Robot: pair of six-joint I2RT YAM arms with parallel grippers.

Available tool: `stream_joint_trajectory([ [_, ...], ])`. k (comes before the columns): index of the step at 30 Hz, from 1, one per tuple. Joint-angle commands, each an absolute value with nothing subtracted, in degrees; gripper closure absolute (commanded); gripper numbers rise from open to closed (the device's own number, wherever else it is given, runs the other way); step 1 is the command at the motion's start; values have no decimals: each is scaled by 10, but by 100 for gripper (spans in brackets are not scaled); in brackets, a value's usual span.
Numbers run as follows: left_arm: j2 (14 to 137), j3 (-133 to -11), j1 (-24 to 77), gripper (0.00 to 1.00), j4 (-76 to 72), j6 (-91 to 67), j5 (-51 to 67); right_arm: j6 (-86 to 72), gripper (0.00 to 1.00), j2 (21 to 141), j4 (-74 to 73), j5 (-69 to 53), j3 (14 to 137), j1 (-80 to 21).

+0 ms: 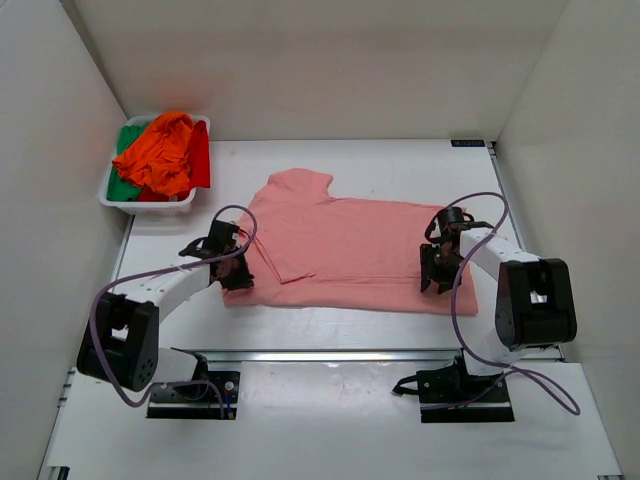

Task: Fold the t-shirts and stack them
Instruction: Fold the flattened tshirt in 1/3 of the way

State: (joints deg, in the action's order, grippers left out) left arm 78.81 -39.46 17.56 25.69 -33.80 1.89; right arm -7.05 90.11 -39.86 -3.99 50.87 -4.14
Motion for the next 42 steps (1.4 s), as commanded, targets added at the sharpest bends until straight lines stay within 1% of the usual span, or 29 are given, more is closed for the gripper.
stream_joint_trajectory([
  [1,746,-379,150,74,314,-298,1,-90,56,870,-446,-74,462,-48],
  [5,743,-357,155,75,337,-284,1,-80,57,854,-439,-81,440,-42],
  [11,734,-319,163,77,339,-288,2,-71,58,884,-425,-65,451,-66],
  [15,731,-342,172,78,371,-285,-25,-69,58,910,-421,-69,474,-68],
  [18,731,-368,180,81,412,-274,-74,-70,58,927,-419,-68,496,-81],
  [19,729,-380,178,80,417,-271,-87,-72,58,933,-417,-65,503,-89],
  [22,730,-386,165,80,449,-259,-89,-76,58,956,-416,-67,521,-99],
  [28,704,-378,161,81,460,-262,-76,-88,58,987,-419,-79,554,-134],
  [30,698,-381,159,84,463,-257,-71,-88,58,992,-422,-78,565,-145],
  [31,688,-382,157,85,462,-254,-70,-90,57,994,-419,-83,565,-147],
  [35,610,-430,132,88,447,-255,-57,-84,58,973,-431,-56,573,-150],
  [37,585,-485,111,83,434,-251,-16,-83,57,951,-448,-59,591,-142],
  [38,588,-503,102,78,425,-250,0,-80,55,940,-460,-61,606,-138],
  [39,613,-543,100,72,420,-247,19,-80,53,929,-467,-62,626,-135],
  [40,631,-585,100,68,423,-239,32,-79,51,917,-481,-61,637,-133],
  [41,675,-610,100,61,416,-238,35,-79,48,914,-489,-62,659,-131],
  [42,724,-660,104,59,417,-236,35,-78,47,909,-492,-59,670,-129],
])
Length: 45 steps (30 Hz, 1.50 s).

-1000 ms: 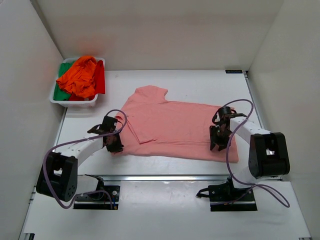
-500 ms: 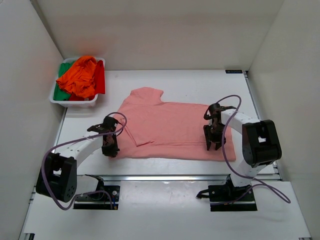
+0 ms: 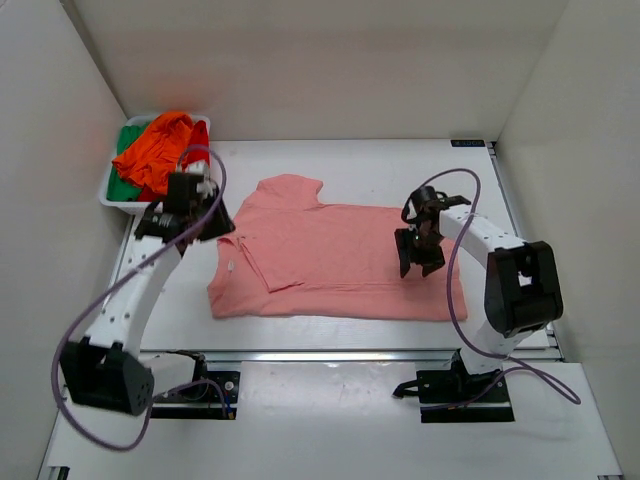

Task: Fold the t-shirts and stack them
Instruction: Fold the flattened tshirt in 1/3 of the way, then grap the side of the flattened tshirt furthest away from the robot with both arms

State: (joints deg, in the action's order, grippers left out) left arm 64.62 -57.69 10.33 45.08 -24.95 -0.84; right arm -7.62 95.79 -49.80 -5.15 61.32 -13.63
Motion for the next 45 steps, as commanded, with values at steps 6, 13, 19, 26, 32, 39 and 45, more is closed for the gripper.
stream_joint_trajectory([
  [6,985,-879,66,52,352,-272,63,-90,46,910,-497,-74,772,-105],
  [13,1258,-1140,47,48,364,-306,75,-93,47,925,-476,-74,791,-84],
  [19,1410,-1312,46,39,369,-351,99,-88,47,939,-456,-92,799,-65],
  [26,1523,-1464,64,37,446,-364,136,-87,47,959,-433,-95,788,-33],
  [32,1469,-1351,72,37,427,-339,142,-107,43,992,-390,-58,789,21],
  [39,1443,-1302,65,31,423,-327,183,-145,20,1057,-359,-31,832,58],
  [45,1469,-1340,63,85,439,-326,230,-155,18,1121,-337,-52,873,64],
])
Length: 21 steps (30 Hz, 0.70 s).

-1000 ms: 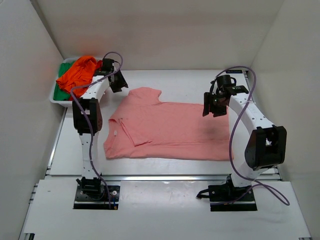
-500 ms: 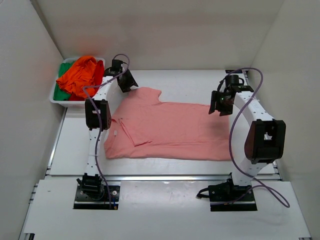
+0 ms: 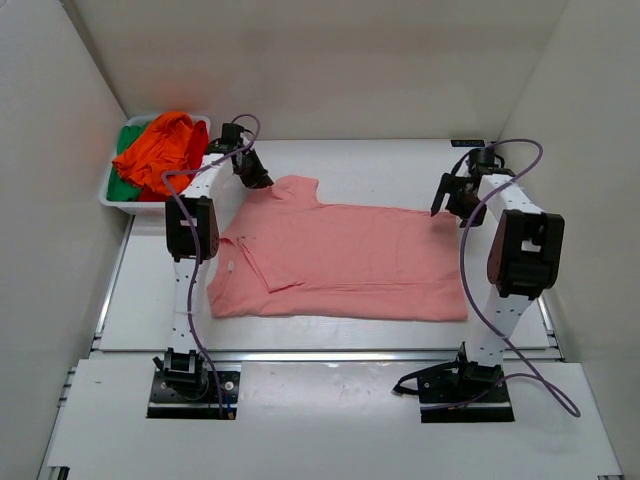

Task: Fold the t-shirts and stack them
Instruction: Grap the side of the flattened tshirt furthest away from the robot with both arms

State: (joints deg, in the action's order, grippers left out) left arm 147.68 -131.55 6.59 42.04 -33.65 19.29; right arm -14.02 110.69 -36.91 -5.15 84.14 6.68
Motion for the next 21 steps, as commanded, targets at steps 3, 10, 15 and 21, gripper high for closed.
stream_joint_trajectory([
  [3,1461,-1325,66,100,421,-327,236,-169,18,1150,-336,-47,892,63],
  [10,1436,-1273,69,100,379,-335,266,-190,20,1222,-369,19,960,54],
  [15,1402,-1226,65,100,311,-346,304,-178,75,1265,-401,7,1018,53],
  [21,1318,-1140,52,100,209,-369,321,-156,100,1262,-406,10,1043,44],
])
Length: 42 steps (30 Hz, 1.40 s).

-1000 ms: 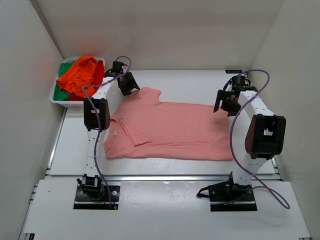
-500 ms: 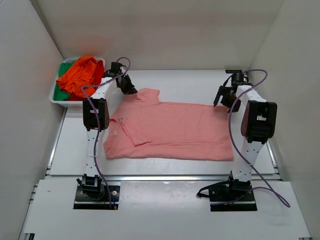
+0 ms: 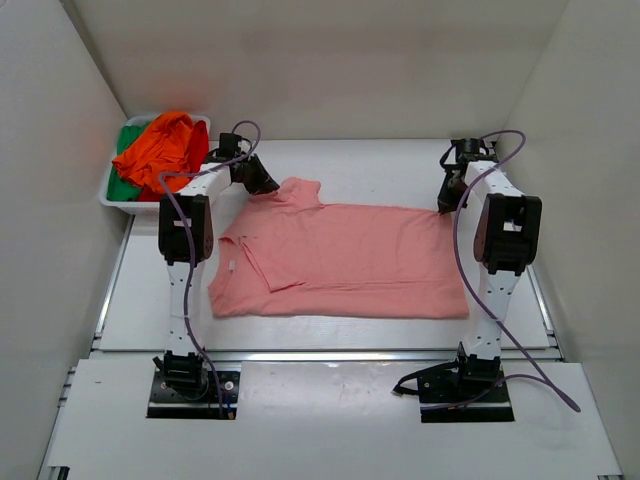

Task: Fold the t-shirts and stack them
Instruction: Grap the side of the flattened tshirt furthest away from the robot with both arms, then fold the other side of the tshirt into a rectangle

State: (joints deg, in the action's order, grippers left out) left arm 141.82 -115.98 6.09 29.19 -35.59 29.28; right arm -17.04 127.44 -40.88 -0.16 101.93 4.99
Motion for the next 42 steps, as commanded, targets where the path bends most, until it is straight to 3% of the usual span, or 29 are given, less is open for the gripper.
stream_joint_trajectory([
  [1,1301,-1124,49,100,196,-375,328,-156,100,1256,-397,9,1044,44],
  [10,1212,-1079,40,100,256,-328,337,-124,100,1200,-398,-27,1002,35],
  [22,1013,-699,33,100,200,-261,313,-127,100,978,-294,-89,724,61],
  [26,955,-629,32,100,204,-240,306,-124,100,933,-282,-98,663,77],
  [42,770,-487,24,100,264,-201,281,-139,100,767,-290,-116,496,88],
])
